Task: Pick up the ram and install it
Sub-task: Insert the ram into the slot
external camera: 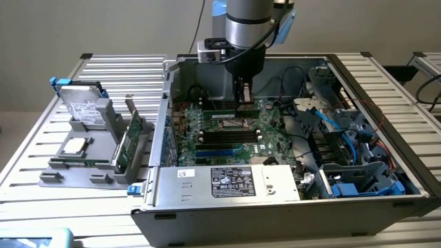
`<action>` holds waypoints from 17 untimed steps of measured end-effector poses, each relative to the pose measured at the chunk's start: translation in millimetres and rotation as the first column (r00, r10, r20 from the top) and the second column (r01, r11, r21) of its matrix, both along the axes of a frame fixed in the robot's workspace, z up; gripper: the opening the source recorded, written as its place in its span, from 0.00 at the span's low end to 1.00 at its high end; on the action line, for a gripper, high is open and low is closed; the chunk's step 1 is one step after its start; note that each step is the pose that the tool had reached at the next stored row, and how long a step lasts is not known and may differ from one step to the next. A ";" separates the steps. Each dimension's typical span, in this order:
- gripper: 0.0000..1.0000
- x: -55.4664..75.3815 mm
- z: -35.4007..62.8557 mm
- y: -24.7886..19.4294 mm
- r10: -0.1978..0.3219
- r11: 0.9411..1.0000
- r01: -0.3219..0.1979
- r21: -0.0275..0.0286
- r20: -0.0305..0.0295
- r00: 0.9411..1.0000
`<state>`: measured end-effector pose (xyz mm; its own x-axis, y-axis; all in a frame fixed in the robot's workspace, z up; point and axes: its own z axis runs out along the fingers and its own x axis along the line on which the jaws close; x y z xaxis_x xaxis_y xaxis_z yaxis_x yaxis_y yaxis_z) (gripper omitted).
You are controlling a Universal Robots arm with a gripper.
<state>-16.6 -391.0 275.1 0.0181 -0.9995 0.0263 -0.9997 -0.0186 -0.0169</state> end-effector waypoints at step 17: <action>0.14 0.0 -5.3 0.0 0.000 1.000 0.000 -0.027 -0.005 1.000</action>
